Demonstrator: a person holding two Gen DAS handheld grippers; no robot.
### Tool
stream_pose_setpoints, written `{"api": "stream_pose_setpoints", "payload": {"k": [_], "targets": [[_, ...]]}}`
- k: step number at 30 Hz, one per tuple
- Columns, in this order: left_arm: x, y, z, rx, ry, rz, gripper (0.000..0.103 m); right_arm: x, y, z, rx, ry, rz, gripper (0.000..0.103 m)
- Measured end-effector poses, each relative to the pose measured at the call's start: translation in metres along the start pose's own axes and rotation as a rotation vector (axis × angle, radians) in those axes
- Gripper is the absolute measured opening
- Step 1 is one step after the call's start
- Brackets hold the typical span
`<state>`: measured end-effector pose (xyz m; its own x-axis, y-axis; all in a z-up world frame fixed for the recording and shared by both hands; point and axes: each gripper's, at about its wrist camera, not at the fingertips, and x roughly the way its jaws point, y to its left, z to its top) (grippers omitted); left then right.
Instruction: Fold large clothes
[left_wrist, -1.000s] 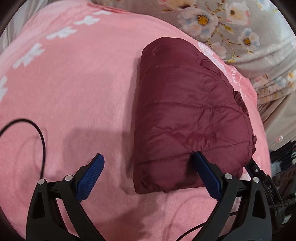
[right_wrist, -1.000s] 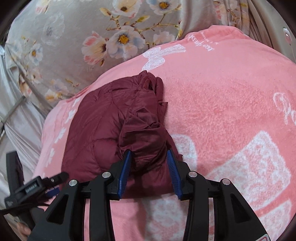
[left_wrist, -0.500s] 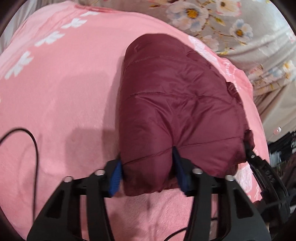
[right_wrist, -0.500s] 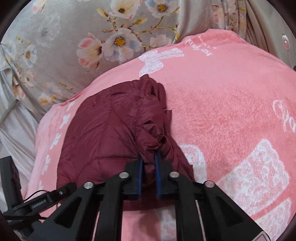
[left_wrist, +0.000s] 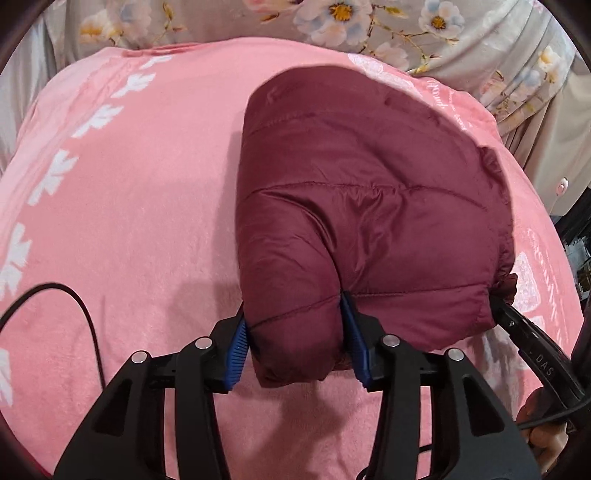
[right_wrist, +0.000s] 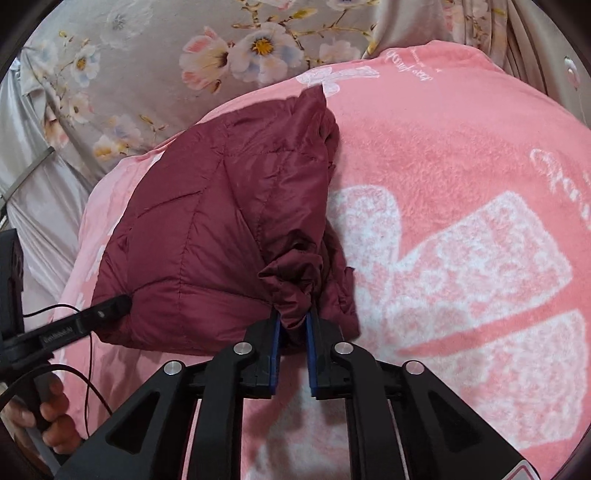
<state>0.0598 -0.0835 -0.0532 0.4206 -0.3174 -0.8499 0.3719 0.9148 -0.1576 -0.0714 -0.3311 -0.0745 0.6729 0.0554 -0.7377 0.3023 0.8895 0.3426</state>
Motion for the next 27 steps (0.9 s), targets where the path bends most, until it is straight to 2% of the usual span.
{"api": "stream_pose_setpoints", "payload": {"k": [2,3,6,9,11,13,16,19,27], "targets": [[-0.016,0.004,0.005,-0.011,-0.023,-0.004,0.045,-0.017,-0.002,0.001,-0.008,-0.025,-0.028,0.022],[-0.026,0.005,0.009,-0.008,-0.054,0.011,0.045,-0.032,-0.003,0.002,-0.019,-0.053,-0.048,0.022],[-0.061,-0.001,0.024,0.021,-0.183,0.122,0.044,-0.058,0.003,0.007,-0.064,-0.135,-0.125,0.020],[-0.069,-0.017,0.042,0.039,-0.231,0.149,0.044,-0.065,0.024,0.021,-0.137,-0.182,-0.118,0.015],[-0.060,-0.034,0.052,0.051,-0.234,0.153,0.044,-0.058,0.039,0.029,-0.179,-0.189,-0.120,0.014],[-0.047,-0.045,0.051,0.065,-0.224,0.175,0.044,-0.039,0.050,0.034,-0.221,-0.175,-0.176,0.013],[-0.019,-0.060,0.049,0.073,-0.178,0.195,0.044,-0.016,0.044,0.034,-0.197,-0.114,-0.178,0.011],[0.004,-0.065,0.043,0.063,-0.135,0.205,0.044,-0.002,0.038,0.033,-0.181,-0.091,-0.201,0.011],[0.028,-0.074,0.031,0.086,-0.145,0.259,0.046,0.028,0.029,0.025,-0.184,-0.055,-0.218,0.008]]}}
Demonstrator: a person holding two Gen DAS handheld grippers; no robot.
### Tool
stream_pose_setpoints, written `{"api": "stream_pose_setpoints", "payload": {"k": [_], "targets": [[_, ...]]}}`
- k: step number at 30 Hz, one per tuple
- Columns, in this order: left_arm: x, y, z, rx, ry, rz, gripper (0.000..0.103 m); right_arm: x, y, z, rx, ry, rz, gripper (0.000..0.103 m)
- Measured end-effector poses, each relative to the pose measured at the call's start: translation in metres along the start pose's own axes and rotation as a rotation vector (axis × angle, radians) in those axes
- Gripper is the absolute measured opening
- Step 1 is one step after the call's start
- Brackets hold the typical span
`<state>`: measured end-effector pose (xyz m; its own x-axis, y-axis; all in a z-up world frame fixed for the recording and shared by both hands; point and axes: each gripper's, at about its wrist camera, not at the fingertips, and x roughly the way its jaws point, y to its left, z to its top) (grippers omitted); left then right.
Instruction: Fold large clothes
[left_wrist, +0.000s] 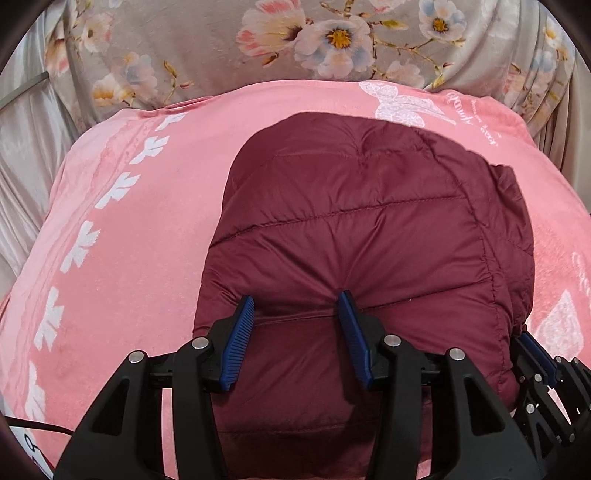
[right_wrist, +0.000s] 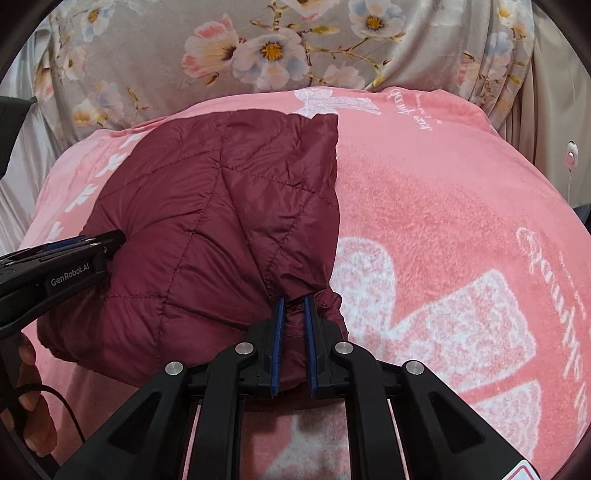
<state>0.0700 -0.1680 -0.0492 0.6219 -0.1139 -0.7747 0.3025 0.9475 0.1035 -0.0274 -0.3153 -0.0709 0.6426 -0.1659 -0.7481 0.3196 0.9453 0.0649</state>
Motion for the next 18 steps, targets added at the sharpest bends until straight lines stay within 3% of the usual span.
{"api": "stream_pose_setpoints", "payload": {"k": [6,18], "targets": [[0.009,-0.004,-0.004,0.006,-0.012,0.018,0.047,0.004,0.011,-0.008,-0.044,-0.018,-0.048,0.008],[0.019,-0.009,-0.009,-0.006,-0.038,0.038,0.047,0.008,0.013,-0.006,-0.041,-0.009,-0.047,0.008]]}}
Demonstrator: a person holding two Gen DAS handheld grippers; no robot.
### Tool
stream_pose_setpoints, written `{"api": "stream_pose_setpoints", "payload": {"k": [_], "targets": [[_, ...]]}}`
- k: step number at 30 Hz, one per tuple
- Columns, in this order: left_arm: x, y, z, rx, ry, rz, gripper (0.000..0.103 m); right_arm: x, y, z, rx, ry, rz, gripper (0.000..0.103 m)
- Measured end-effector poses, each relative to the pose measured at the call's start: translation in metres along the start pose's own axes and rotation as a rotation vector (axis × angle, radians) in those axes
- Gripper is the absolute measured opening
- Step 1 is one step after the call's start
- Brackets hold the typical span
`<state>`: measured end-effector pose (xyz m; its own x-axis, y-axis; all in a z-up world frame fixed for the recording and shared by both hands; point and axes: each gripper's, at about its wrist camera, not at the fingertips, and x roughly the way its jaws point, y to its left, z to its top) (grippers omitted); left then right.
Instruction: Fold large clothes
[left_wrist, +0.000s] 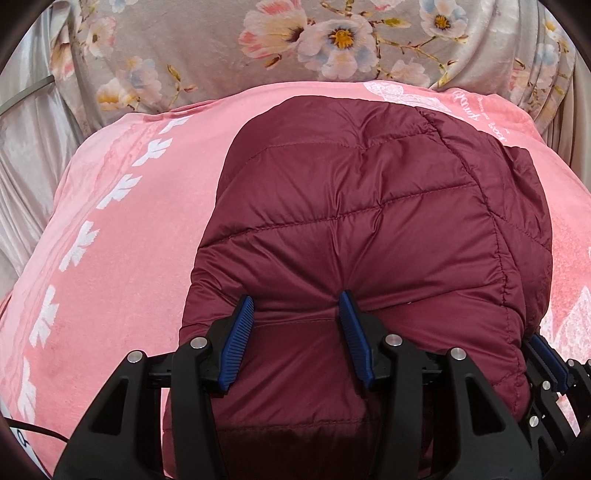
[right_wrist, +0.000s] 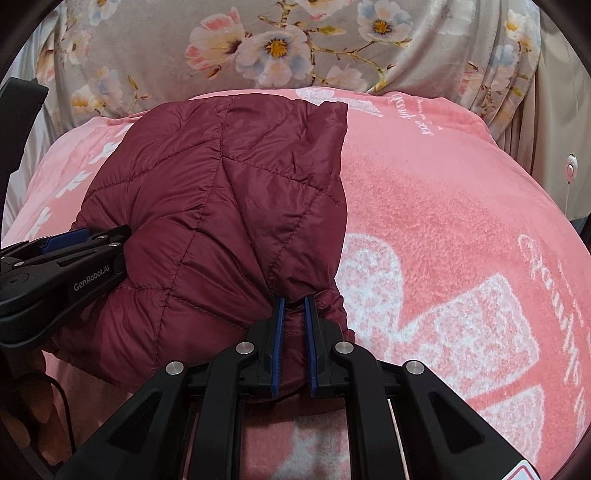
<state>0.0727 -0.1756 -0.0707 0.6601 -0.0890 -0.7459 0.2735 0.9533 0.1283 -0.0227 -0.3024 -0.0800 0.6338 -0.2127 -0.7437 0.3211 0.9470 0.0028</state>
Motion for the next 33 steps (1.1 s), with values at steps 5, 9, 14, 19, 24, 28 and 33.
{"api": "stream_pose_setpoints", "payload": {"k": [5,9,14,19,24,28,33], "targets": [[0.001,-0.001,-0.002,0.005,-0.011,0.006,0.047,0.001,0.000,0.000,0.001,0.001,0.001,0.009],[0.001,-0.002,-0.003,0.009,-0.017,0.010,0.047,0.001,0.000,0.001,0.001,0.001,0.001,0.009],[0.000,-0.002,-0.005,0.012,-0.026,0.017,0.047,0.000,0.000,0.001,0.002,0.001,0.001,0.009],[0.000,-0.003,-0.006,0.012,-0.027,0.017,0.047,0.000,0.000,0.001,0.003,0.001,0.000,0.009],[0.000,-0.003,-0.006,0.012,-0.024,0.014,0.047,0.000,0.000,0.001,0.003,0.001,-0.001,0.009],[-0.003,0.000,-0.003,0.010,-0.009,0.007,0.047,0.000,0.000,0.001,0.003,0.000,-0.001,0.009],[-0.016,0.022,0.005,-0.040,0.046,-0.101,0.060,-0.011,-0.004,0.007,0.034,0.008,0.038,0.014]]}}
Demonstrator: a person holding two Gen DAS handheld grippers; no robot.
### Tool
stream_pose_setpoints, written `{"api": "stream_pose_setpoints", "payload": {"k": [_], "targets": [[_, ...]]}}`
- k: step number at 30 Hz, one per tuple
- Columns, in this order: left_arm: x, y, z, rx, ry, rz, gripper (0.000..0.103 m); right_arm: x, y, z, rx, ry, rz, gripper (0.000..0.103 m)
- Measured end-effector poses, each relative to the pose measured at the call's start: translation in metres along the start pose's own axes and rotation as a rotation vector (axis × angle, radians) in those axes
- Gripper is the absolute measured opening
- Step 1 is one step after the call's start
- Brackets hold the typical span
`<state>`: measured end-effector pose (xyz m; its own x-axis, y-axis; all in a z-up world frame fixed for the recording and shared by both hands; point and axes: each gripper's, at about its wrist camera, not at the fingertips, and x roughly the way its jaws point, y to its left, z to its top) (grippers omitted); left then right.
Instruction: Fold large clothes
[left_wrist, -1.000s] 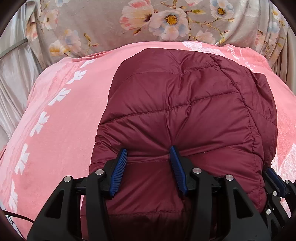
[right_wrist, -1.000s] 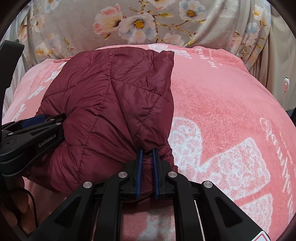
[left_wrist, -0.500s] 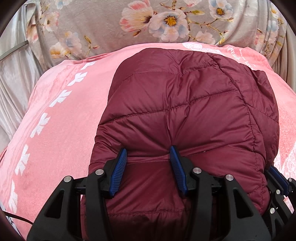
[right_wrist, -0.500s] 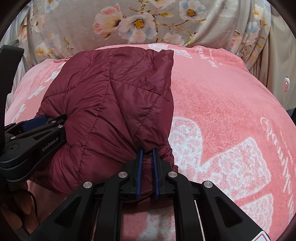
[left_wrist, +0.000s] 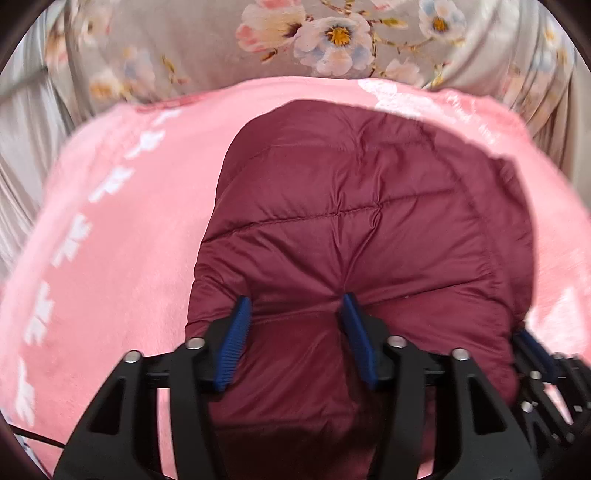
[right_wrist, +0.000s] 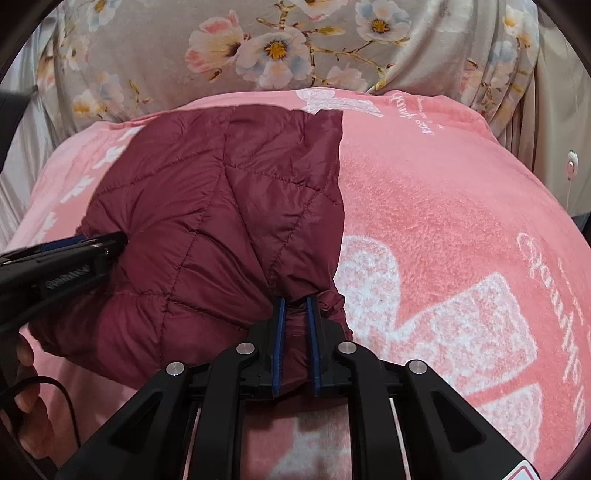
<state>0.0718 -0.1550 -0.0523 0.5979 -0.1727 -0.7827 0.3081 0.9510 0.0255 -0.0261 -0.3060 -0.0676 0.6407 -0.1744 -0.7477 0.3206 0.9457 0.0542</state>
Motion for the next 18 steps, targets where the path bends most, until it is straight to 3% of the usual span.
{"api": "stream_pose_setpoints", "payload": {"k": [2,5,7,13,18], "targets": [[-0.010,0.018,0.003,-0.058,-0.001,-0.045,0.072,-0.009,-0.011,0.005,0.059,-0.004,0.058,0.027],[-0.020,0.045,0.012,-0.134,-0.034,-0.029,0.086,-0.019,-0.032,0.019,0.172,-0.030,0.116,0.051],[-0.015,0.063,0.021,-0.207,-0.027,-0.049,0.095,-0.019,-0.044,0.030,0.225,-0.048,0.128,0.055],[0.043,0.088,0.031,-0.381,0.156,-0.209,0.095,0.021,-0.056,0.051,0.333,0.049,0.217,0.061],[0.059,0.084,0.025,-0.423,0.167,-0.268,0.097,0.045,-0.053,0.049,0.372,0.080,0.241,0.072]]}}
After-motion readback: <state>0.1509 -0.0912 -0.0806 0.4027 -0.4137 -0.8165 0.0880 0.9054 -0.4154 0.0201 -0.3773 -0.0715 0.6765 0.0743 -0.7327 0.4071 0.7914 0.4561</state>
